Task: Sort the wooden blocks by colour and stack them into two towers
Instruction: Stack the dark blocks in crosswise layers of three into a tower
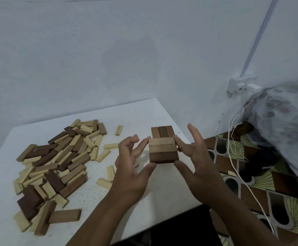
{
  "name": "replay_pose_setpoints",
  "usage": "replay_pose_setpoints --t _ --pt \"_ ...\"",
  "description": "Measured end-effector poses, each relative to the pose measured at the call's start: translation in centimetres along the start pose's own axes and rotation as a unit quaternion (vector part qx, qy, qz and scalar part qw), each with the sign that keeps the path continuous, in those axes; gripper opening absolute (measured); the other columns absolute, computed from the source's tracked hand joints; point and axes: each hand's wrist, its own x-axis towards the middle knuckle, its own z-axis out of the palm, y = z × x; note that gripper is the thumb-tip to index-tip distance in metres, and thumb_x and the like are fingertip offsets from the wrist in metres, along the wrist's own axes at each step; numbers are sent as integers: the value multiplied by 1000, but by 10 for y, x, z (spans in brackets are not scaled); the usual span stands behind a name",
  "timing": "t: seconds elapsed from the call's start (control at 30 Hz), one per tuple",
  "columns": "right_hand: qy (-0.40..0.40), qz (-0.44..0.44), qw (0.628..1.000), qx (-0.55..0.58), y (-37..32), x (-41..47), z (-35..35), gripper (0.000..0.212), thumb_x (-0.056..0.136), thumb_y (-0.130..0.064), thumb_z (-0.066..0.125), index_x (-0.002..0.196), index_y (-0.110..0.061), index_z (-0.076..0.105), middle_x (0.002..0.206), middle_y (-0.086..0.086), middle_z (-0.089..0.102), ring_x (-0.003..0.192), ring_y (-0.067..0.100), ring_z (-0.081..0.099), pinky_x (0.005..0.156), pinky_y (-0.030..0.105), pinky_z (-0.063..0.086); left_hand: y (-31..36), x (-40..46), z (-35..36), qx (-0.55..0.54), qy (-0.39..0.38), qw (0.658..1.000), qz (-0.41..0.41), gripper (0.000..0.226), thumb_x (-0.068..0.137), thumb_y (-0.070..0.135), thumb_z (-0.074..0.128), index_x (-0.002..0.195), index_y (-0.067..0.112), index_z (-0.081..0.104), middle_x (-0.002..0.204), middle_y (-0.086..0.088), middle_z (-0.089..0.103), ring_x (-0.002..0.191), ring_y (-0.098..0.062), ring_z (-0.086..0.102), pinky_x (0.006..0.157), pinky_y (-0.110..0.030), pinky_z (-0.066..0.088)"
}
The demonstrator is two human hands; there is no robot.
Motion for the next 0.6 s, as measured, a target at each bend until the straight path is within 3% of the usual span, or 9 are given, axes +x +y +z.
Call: replay_pose_setpoints --t 0.07,0.2,0.3,0.37,0.47,0.6 --pt "-7 -12 1000 -24 5 11 -5 61 92 -15 61 148 -13 38 163 -17 6 142 7 33 115 13 24 2 12 3 24 3 1000 3 58 83 27 67 119 48 28 137 29 54 141 8 21 117 -43 19" --pt "-14 10 999 -37 15 37 -13 60 93 -7 64 148 -11 41 160 -23 8 131 3 42 111 13 30 3 35 9 60 -4 998 1 59 90 12 68 124 36 26 141 22 52 122 32 22 111 -31 22" --pt "-21 12 999 -33 21 52 -14 65 94 -8 62 151 -9 33 148 -48 3 129 -8 39 112 24 33 0 51 11 75 -2 997 2 58 90 10 66 125 33 26 142 20 52 131 20 24 116 -37 21" --pt "-25 14 999 -33 29 58 -12 66 93 -8 63 152 -8 31 143 -53 5 126 -15 36 114 25 31 -2 61 12 78 1 997 1 60 89 9 66 124 35 25 141 21 53 139 8 25 119 -44 20" --pt "-30 33 999 -27 39 65 -9 71 92 -9 64 153 -12 27 127 -66 12 123 -16 38 114 29 33 -7 69 13 89 -1 996 -3 62 89 10 67 124 37 24 142 19 52 142 2 24 119 -49 20" --pt "-33 49 998 -25 48 65 -5 68 92 -8 65 152 -13 33 135 -59 10 125 -5 42 112 21 31 -14 71 15 101 -3 995 -10 63 90 11 67 126 38 23 143 19 51 140 3 25 118 -51 19"
